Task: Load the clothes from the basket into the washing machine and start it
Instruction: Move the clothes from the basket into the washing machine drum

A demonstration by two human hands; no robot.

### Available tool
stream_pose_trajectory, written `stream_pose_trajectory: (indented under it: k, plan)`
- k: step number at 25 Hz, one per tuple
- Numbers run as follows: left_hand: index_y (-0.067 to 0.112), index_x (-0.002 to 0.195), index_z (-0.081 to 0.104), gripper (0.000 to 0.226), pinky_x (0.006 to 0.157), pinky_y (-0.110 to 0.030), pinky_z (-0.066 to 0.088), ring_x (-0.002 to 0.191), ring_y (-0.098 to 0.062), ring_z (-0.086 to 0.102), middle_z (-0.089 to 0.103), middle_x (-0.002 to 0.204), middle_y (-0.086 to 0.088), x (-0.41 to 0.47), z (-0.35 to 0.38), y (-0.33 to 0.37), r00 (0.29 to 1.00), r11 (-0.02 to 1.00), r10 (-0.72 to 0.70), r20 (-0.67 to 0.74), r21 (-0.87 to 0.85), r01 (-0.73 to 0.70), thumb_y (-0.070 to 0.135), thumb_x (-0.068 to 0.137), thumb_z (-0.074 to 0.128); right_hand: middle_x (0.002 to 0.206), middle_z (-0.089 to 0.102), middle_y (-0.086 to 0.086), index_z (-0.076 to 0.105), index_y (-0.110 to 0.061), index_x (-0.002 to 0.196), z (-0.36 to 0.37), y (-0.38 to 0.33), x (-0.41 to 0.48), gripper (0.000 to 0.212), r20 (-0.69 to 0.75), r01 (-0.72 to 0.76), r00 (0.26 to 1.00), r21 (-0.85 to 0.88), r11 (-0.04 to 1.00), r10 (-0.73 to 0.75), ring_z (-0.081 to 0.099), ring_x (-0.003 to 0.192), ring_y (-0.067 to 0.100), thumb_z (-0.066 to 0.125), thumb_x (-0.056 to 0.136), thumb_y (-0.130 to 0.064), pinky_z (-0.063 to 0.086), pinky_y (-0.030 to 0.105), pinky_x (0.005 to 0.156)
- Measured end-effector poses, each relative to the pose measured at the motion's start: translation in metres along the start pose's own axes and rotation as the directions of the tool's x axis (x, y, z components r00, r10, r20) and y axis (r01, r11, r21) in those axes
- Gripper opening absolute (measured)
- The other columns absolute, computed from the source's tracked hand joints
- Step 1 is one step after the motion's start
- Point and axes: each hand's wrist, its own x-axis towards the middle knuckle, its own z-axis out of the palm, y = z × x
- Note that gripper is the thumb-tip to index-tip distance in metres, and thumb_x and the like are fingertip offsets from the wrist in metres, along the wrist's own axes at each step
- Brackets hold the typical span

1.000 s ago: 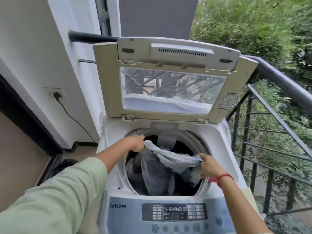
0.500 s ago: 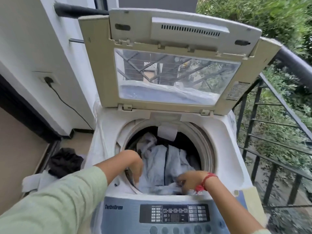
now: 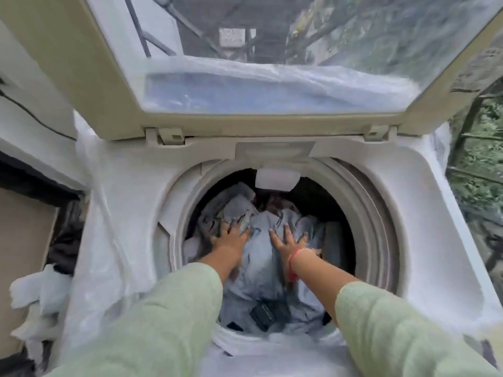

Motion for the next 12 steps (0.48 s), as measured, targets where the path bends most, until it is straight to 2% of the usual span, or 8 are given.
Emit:
stream_pose_trajectory:
  k: [2, 4, 6, 9, 12]
  plan:
    - [0.039, 0.143, -0.023, 0.134, 0.101, -0.076, 0.007, 0.139, -0.037, -0.025, -0.036, 0.150, -0.002, 0.022, 0.008, 0.004, 0.999, 1.000, -0.023, 0.040, 0.009, 0.023, 0.039, 0.063, 0.084, 0.151, -0.034, -0.001, -0.025, -0.042, 0.141, 0.001, -0.005, 0.022, 0.117, 0.000, -0.038, 0.999, -0.001, 0.999, 0.038, -0.015, 0.139, 0.047, 0.072, 0.080, -0.020, 0.019, 0.077, 0.097]
    - [0.037, 0.143, -0.025, 0.136, 0.101, -0.076, 0.006, 0.139, -0.037, -0.027, -0.038, 0.149, -0.003, 0.040, 0.009, 0.006, 0.999, 0.999, -0.036, 0.034, -0.012, 0.036, 0.039, 0.062, 0.085, 0.152, -0.033, -0.001, -0.025, -0.040, 0.142, -0.002, -0.005, 0.042, 0.122, 0.000, -0.053, 0.999, 0.029, 0.998, 0.053, -0.012, 0.140, 0.046, 0.076, 0.076, -0.024, 0.021, 0.076, 0.098]
    - [0.037, 0.143, -0.025, 0.136, 0.101, -0.076, 0.006, 0.139, -0.037, -0.026, -0.038, 0.149, -0.003, 0.059, 0.011, 0.003, 0.999, 0.999, -0.048, 0.003, -0.022, 0.048, 0.044, 0.061, 0.084, 0.153, -0.030, 0.001, -0.025, -0.038, 0.143, 0.005, -0.003, 0.062, 0.122, -0.067, -0.058, 0.996, 0.016, 0.998, 0.059, -0.008, 0.141, 0.046, 0.076, 0.076, -0.025, 0.024, 0.073, 0.099]
    - [0.036, 0.142, -0.027, 0.133, 0.101, -0.076, 0.005, 0.139, -0.038, -0.026, -0.039, 0.149, -0.004, 0.065, 0.018, 0.003, 1.000, 1.000, -0.024, 0.011, 0.015, 0.024, 0.053, 0.063, 0.080, 0.155, -0.026, 0.005, -0.024, -0.035, 0.144, 0.026, -0.003, 0.074, 0.106, -0.156, -0.071, 0.986, -0.055, 0.996, 0.062, -0.003, 0.141, 0.047, 0.062, 0.086, -0.016, 0.026, 0.072, 0.098]
    - [0.035, 0.144, -0.023, 0.126, 0.104, -0.073, 0.005, 0.140, -0.037, -0.024, -0.037, 0.150, -0.004, 0.053, 0.013, 0.009, 0.993, 1.000, -0.006, 0.117, -0.002, 0.006, 0.052, 0.068, 0.076, 0.154, -0.026, 0.005, -0.022, -0.034, 0.145, 0.016, 0.001, 0.066, 0.109, -0.033, -0.033, 0.999, -0.065, 0.997, 0.031, -0.005, 0.141, 0.047, 0.067, 0.084, -0.017, 0.025, 0.071, 0.100]
